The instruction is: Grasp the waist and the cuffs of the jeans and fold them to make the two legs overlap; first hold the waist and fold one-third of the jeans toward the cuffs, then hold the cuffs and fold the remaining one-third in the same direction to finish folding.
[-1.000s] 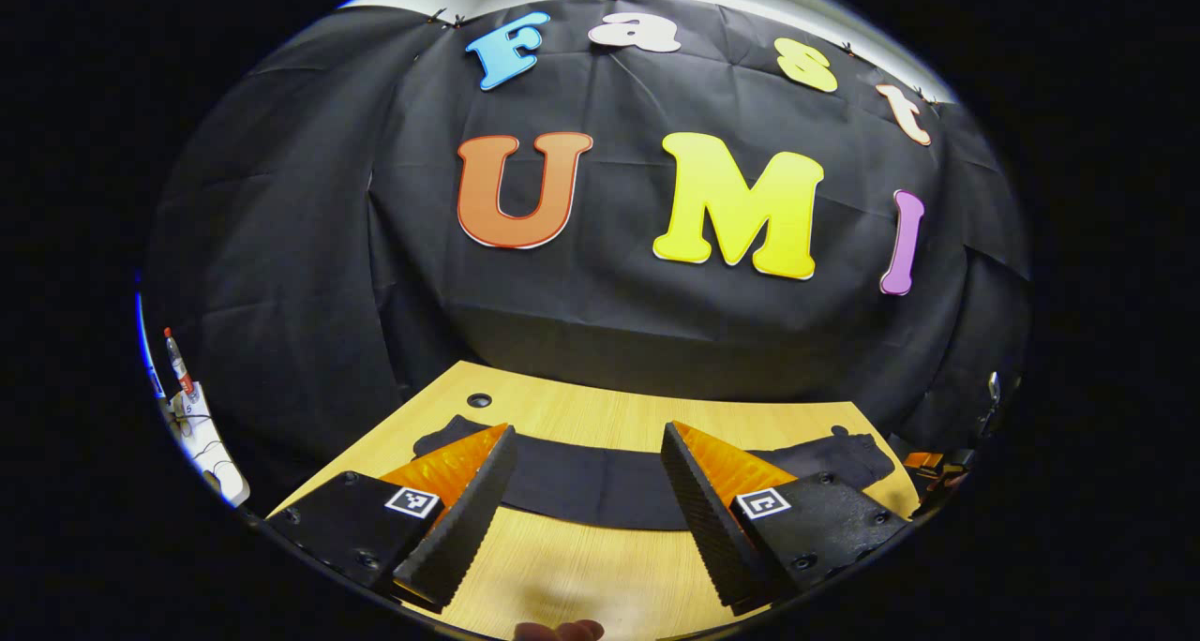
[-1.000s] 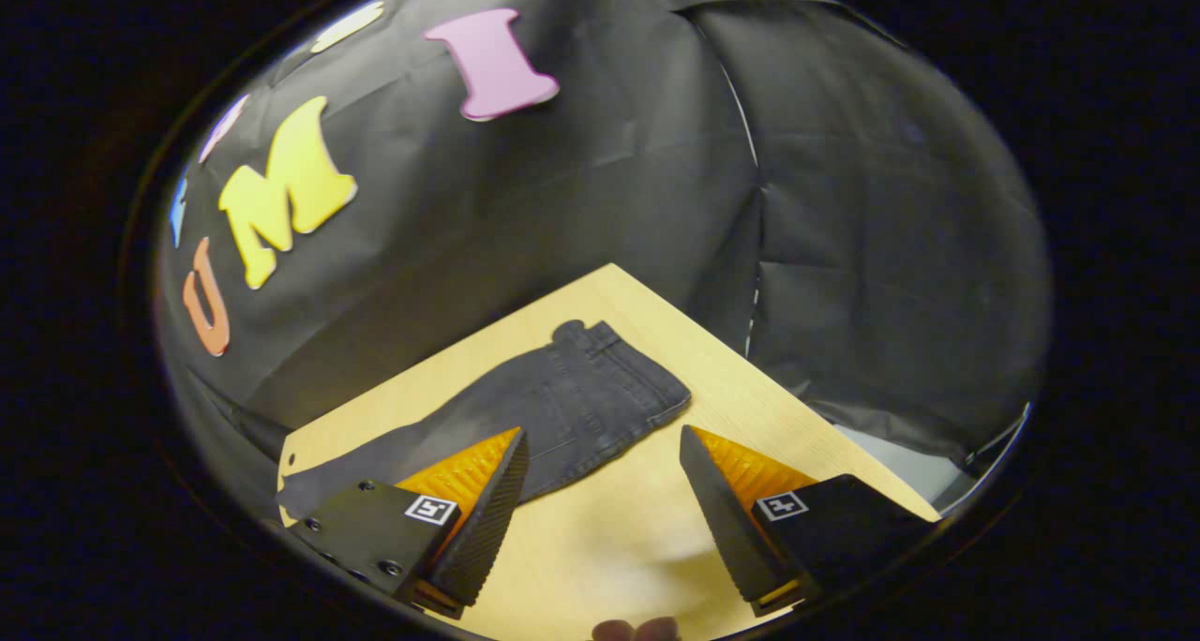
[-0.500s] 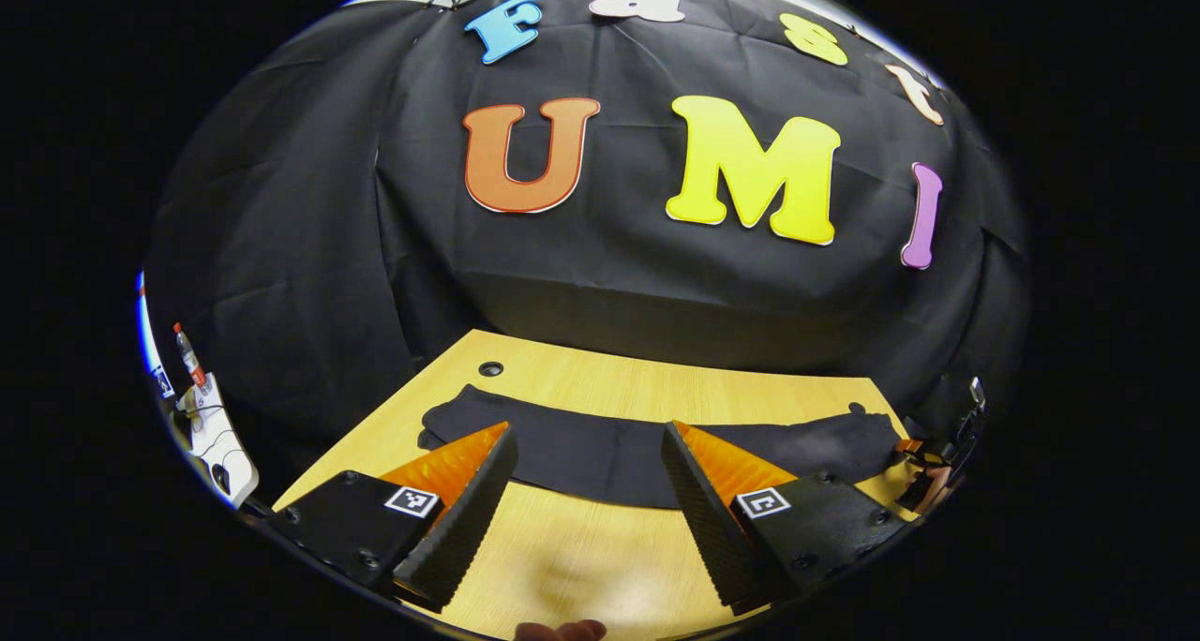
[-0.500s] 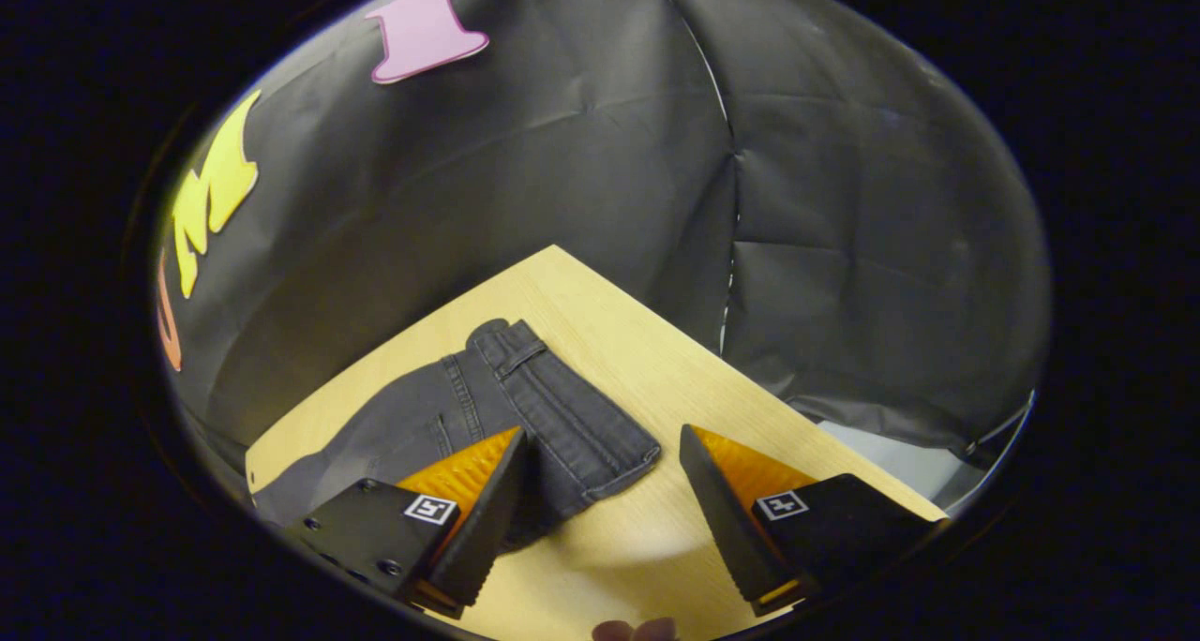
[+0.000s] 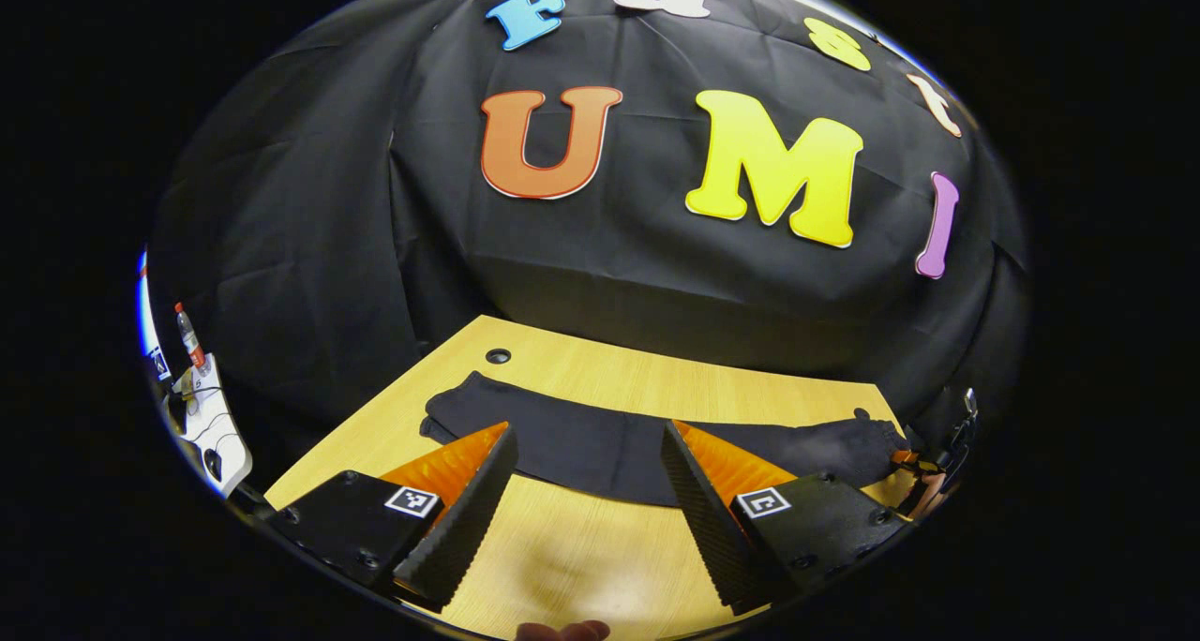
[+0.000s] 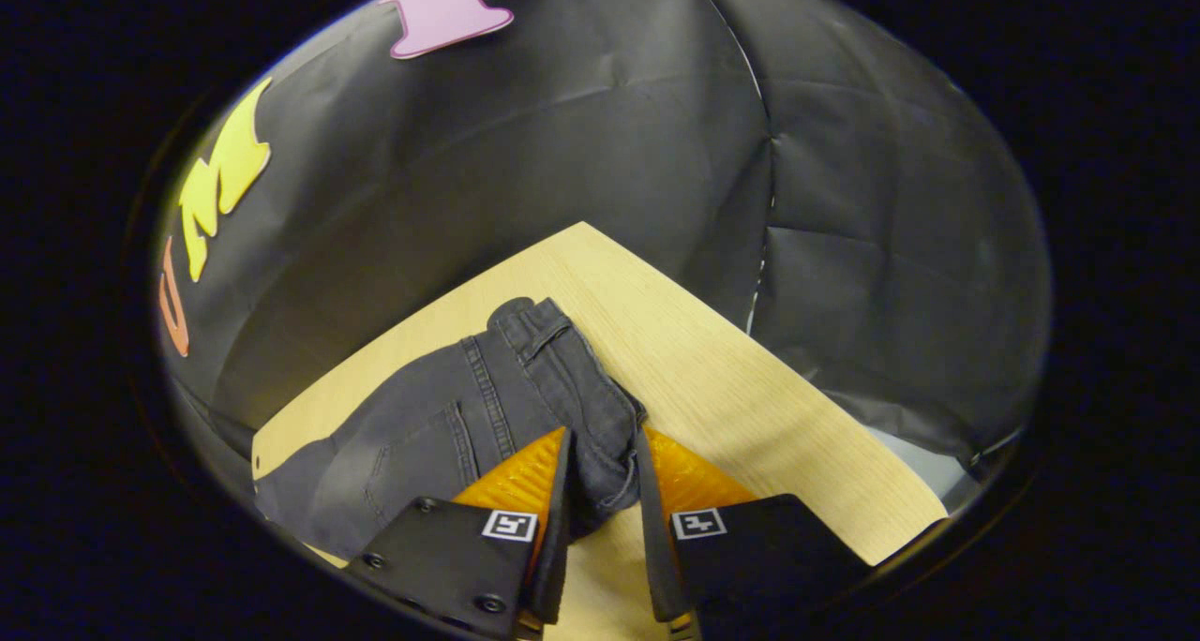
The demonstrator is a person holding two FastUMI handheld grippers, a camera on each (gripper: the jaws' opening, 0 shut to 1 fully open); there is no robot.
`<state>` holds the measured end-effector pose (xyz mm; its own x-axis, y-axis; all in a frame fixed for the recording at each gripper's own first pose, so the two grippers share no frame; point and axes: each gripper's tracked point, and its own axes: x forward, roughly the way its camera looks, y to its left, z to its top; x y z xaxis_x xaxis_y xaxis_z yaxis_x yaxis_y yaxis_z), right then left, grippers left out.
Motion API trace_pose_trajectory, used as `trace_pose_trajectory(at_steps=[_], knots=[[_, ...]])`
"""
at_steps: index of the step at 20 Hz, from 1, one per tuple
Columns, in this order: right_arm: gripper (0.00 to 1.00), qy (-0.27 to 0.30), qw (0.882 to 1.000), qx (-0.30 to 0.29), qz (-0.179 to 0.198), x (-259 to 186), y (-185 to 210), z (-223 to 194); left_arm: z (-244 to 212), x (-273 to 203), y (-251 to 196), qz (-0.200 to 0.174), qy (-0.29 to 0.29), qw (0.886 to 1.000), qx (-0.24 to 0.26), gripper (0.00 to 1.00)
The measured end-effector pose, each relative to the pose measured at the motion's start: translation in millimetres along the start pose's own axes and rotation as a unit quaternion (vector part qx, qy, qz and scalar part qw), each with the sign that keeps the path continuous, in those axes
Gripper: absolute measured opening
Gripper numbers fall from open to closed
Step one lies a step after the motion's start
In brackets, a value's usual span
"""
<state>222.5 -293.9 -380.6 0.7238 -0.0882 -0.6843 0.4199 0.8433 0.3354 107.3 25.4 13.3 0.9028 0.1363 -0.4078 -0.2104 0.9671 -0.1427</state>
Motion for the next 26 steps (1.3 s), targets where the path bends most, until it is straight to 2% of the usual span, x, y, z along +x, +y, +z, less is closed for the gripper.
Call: trace_pose_trajectory(at_steps=[3,4,5,7,8,10,11,12,15,16,17,19,23,24,26], knots=[[0.19,0.004,1.0,-0.021,-0.012,-9,3,3,1,3,14,0.01,-0.003,1.0,-0.008,0.99],[0.19,-0.001,1.0,-0.01,-0.01,-15,5,12,1,3,20,0.014,-0.005,1.0,-0.01,0.99],[0.04,-0.002,1.0,0.001,-0.007,-20,11,16,2,3,25,0.017,-0.009,1.0,-0.013,0.99],[0.07,-0.009,1.0,0.017,0.001,-39,21,27,3,1,39,0.026,-0.015,0.999,-0.023,0.99],[0.03,-0.014,1.0,0.015,0.004,-50,28,32,5,-1,45,0.028,-0.019,0.999,-0.027,0.99],[0.02,-0.028,1.0,-0.003,0.008,-75,46,40,6,-6,58,0.029,-0.029,0.999,-0.032,0.99],[0.07,-0.038,0.999,-0.016,0.012,-91,62,45,8,-8,64,0.03,-0.035,0.998,-0.035,0.99],[0.02,-0.048,0.998,-0.028,0.016,-105,79,50,11,-8,73,0.034,-0.045,0.998,-0.036,0.99],[0.02,-0.082,0.994,-0.062,0.043,-146,149,67,20,-11,104,0.044,-0.07,0.996,-0.039,0.99],[0.07,-0.094,0.991,-0.078,0.056,-160,175,74,20,-13,114,0.048,-0.074,0.995,-0.044,0.99],[0.02,-0.102,0.988,-0.093,0.073,-172,207,71,19,-16,125,0.05,-0.077,0.994,-0.051,0.99],[0.07,-0.11,0.981,-0.118,0.107,-192,268,61,20,-20,140,0.046,-0.085,0.993,-0.07,0.99],[0.07,-0.109,0.968,-0.167,0.155,-212,369,12,4,-23,192,0.069,-0.083,0.991,-0.083,0.99],[0.1,-0.104,0.964,-0.181,0.162,-212,390,-1,2,-26,203,0.073,-0.082,0.99,-0.089,0.99],[0.07,-0.092,0.957,-0.21,0.18,-207,430,-40,-3,-31,223,0.086,-0.084,0.988,-0.098,0.99]])
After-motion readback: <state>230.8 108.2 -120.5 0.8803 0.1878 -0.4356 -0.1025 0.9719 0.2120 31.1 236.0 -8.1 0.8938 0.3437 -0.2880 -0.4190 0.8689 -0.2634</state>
